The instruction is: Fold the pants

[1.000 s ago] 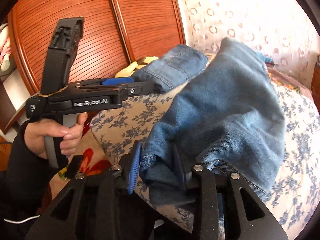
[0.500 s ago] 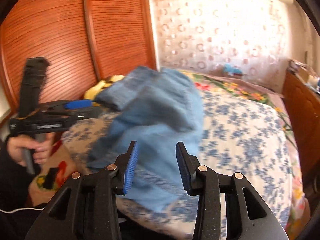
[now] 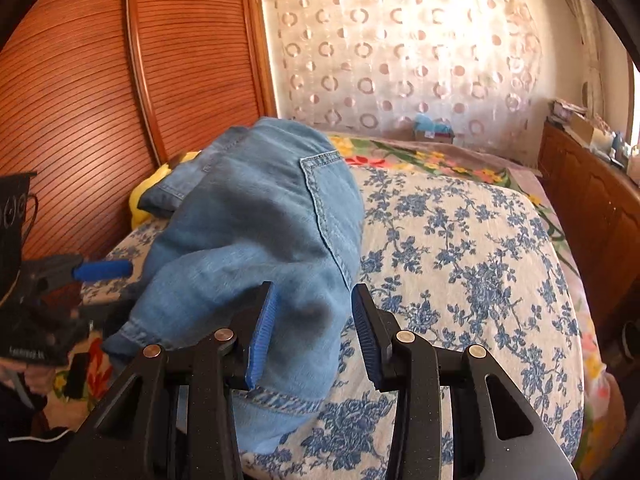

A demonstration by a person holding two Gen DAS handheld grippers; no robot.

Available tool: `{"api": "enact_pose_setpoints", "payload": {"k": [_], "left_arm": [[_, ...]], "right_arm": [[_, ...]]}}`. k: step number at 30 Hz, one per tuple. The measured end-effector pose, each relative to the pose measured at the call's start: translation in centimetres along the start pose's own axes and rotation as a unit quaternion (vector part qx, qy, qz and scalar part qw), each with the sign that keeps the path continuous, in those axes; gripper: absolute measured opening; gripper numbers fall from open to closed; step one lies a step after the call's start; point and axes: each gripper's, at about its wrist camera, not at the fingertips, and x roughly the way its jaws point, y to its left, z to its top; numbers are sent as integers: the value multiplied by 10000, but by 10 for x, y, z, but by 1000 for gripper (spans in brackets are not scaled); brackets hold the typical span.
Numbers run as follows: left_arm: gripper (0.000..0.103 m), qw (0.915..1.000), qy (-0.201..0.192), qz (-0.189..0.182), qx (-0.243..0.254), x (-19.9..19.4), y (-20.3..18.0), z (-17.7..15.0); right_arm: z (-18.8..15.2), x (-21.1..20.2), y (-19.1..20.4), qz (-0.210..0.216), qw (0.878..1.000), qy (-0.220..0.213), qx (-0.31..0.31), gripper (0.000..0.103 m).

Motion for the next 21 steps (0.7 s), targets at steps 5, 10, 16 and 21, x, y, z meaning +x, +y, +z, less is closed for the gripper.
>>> {"api": "enact_pose_setpoints", "payload": {"k": [5, 10, 16, 21], "left_arm": [[27, 9998, 140, -78, 78, 3, -2, -13], [10, 9998, -107, -148, -95, -14, 8, -19], [9, 9979, -80, -244, -597, -15, 34, -36], [9, 9984, -1, -124, -557, -11, 37, -45]], "right_arm": [[-3, 11, 0, -86, 9999, 146, 6, 39], [-11, 21, 0, -104, 9995, 302, -16, 39], [-12, 22, 3, 40, 9995, 306, -41, 39], [-1, 21, 9, 373, 9990, 184, -131, 32]]}}
